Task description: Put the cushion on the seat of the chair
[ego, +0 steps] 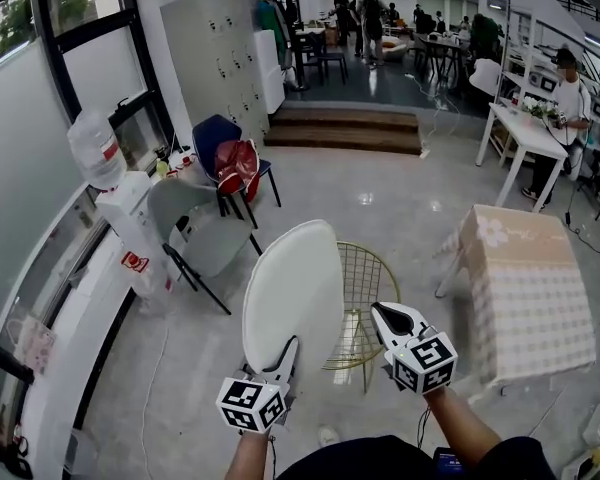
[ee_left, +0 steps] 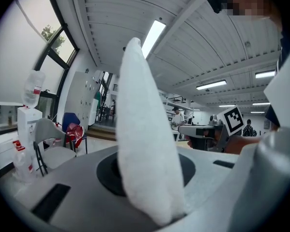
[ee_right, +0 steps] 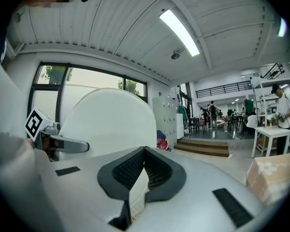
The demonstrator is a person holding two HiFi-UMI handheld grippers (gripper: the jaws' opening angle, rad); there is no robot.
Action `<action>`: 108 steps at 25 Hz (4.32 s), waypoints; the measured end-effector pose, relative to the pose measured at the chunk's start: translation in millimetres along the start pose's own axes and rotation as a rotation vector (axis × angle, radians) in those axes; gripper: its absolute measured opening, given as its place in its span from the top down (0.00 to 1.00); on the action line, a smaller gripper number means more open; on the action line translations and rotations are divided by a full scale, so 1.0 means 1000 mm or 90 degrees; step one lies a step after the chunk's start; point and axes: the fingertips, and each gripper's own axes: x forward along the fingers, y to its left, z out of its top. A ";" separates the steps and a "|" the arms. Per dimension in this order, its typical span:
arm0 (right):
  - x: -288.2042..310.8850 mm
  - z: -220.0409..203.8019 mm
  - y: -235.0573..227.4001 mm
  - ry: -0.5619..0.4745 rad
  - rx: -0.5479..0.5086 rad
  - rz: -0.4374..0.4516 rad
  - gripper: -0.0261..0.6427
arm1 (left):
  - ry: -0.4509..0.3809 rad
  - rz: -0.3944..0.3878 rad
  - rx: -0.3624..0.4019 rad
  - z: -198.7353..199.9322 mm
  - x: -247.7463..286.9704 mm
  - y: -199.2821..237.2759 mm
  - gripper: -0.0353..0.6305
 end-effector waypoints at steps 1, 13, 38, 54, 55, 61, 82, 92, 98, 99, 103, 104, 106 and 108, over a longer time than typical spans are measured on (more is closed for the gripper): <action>0.004 -0.002 0.002 0.004 0.001 -0.002 0.93 | 0.002 -0.001 -0.004 -0.002 0.001 0.006 0.84; 0.028 -0.029 0.007 0.054 0.014 -0.006 0.93 | 0.035 -0.005 -0.039 -0.034 0.013 0.035 0.84; 0.078 -0.092 -0.065 0.112 0.065 0.009 0.93 | 0.142 0.008 -0.039 -0.080 0.107 0.070 0.84; 0.077 -0.183 -0.103 0.192 0.124 -0.009 0.93 | 0.256 -0.010 -0.055 -0.168 0.145 0.058 0.84; 0.077 -0.189 -0.103 0.197 0.126 -0.006 0.93 | 0.261 -0.012 -0.055 -0.174 0.148 0.057 0.84; 0.080 -0.222 -0.100 0.221 0.143 0.005 0.93 | 0.287 -0.027 -0.053 -0.204 0.166 0.055 0.84; 0.109 -0.308 -0.108 0.260 0.171 0.014 0.93 | 0.371 -0.072 0.021 -0.283 0.200 0.075 0.84; 0.112 -0.348 -0.110 0.276 0.206 -0.003 0.93 | 0.413 -0.120 0.067 -0.311 0.208 0.076 0.84; 0.111 -0.368 -0.116 0.279 0.233 -0.022 0.93 | 0.443 -0.166 0.085 -0.323 0.211 0.072 0.84; 0.110 -0.370 -0.116 0.280 0.237 -0.023 0.93 | 0.447 -0.175 0.089 -0.324 0.212 0.071 0.84; 0.107 -0.380 -0.114 0.285 0.247 -0.022 0.93 | 0.473 -0.220 0.113 -0.330 0.214 0.067 0.84; 0.106 -0.383 -0.115 0.288 0.251 -0.023 0.93 | 0.481 -0.232 0.122 -0.332 0.215 0.066 0.84; 0.105 -0.390 -0.117 0.293 0.259 -0.026 0.93 | 0.503 -0.257 0.147 -0.335 0.216 0.065 0.84; 0.104 -0.395 -0.117 0.297 0.266 -0.027 0.93 | 0.534 -0.284 0.174 -0.341 0.215 0.065 0.84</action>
